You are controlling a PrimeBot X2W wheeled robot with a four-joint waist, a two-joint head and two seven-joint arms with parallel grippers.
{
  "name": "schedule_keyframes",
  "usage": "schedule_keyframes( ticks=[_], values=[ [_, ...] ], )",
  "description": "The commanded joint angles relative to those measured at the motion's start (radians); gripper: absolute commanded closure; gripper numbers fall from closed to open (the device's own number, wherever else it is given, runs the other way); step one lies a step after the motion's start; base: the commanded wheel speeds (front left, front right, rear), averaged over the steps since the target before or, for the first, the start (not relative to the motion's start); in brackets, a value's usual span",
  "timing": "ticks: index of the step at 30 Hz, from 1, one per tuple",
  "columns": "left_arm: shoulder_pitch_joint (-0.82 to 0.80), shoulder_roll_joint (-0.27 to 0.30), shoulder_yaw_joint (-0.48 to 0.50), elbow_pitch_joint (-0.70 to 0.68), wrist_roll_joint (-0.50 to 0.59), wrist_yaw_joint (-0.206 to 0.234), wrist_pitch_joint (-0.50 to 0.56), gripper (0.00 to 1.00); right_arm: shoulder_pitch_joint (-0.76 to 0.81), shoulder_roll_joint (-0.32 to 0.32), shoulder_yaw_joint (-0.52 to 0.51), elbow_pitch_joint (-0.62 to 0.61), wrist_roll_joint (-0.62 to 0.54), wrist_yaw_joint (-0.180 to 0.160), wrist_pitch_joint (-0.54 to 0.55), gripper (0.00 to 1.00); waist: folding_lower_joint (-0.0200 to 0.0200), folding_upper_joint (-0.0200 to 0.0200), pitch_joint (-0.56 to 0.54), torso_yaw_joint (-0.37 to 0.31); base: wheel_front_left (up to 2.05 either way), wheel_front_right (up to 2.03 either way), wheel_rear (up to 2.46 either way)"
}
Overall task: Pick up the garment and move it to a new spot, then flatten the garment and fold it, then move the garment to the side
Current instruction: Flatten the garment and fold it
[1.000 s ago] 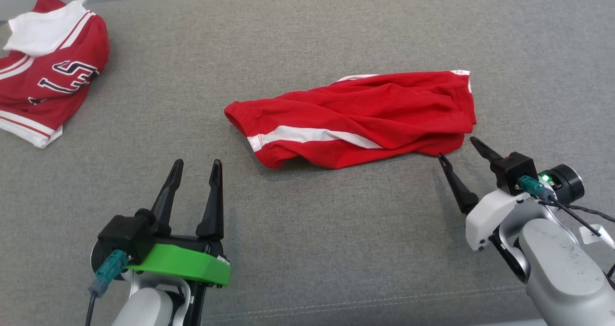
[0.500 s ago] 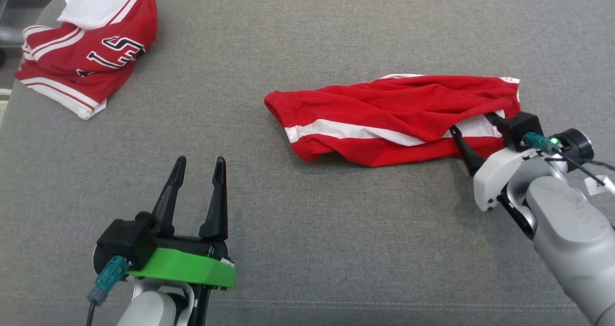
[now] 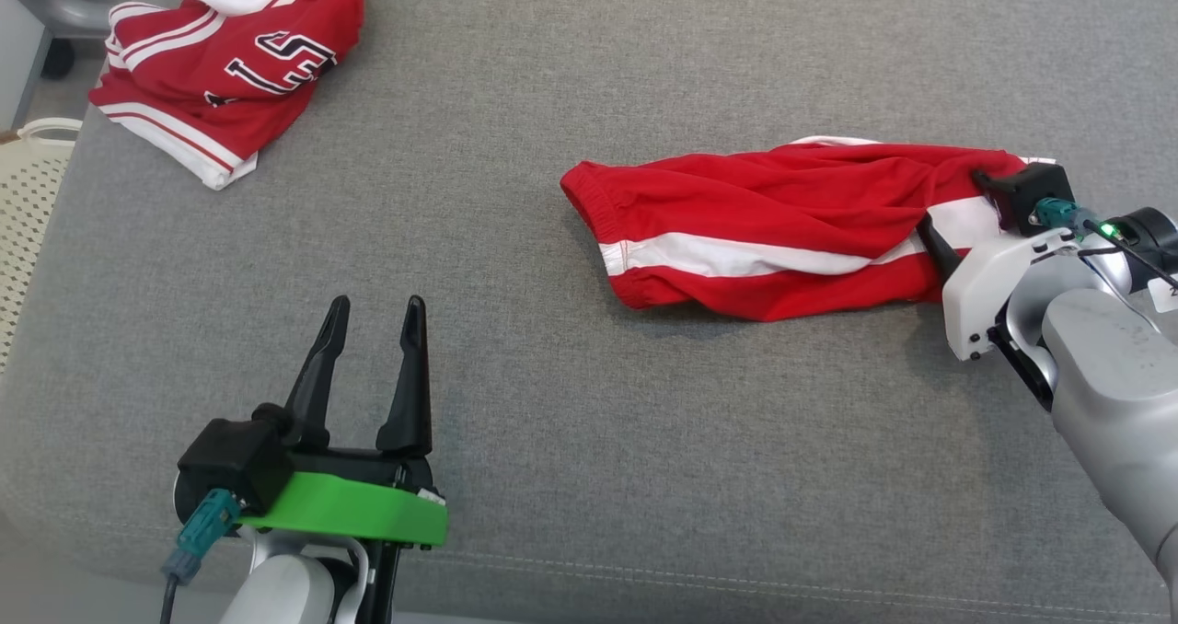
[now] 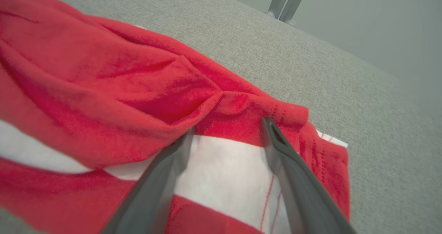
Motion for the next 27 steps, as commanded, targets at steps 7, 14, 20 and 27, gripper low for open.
schedule_keyframes(
  ticks=[7, 14, 20, 27],
  values=[
    [0.026, 0.006, 0.016, -0.020, 0.009, 0.008, -0.006, 0.00, -0.014, -0.026, 0.026, -0.039, 0.034, -0.001, -0.027, 0.00, 0.0000, 0.0000, -0.033, -0.060, 0.00, 0.00, 0.00],
    [0.048, 0.008, 0.043, -0.008, -0.004, 0.008, -0.009, 0.00, 0.046, -0.041, -0.067, -0.230, 0.034, -0.001, -0.028, 0.00, 0.0000, 0.0000, -0.071, -0.153, 0.00, 0.00, 0.00],
    [0.080, 0.027, 0.073, 0.035, 0.021, 0.027, -0.008, 0.00, 0.177, -0.013, -0.235, -0.416, -0.016, -0.001, -0.028, 0.00, 0.0000, 0.0000, -0.119, -0.216, 0.00, 0.00, 0.00],
    [0.167, 0.030, 0.129, 0.059, 0.034, 0.054, -0.009, 0.00, 0.404, 0.087, -0.431, -0.622, -0.119, -0.001, -0.028, 0.00, 0.0000, 0.0000, -0.197, -0.259, 0.00, 0.00, 0.00]
  ],
)
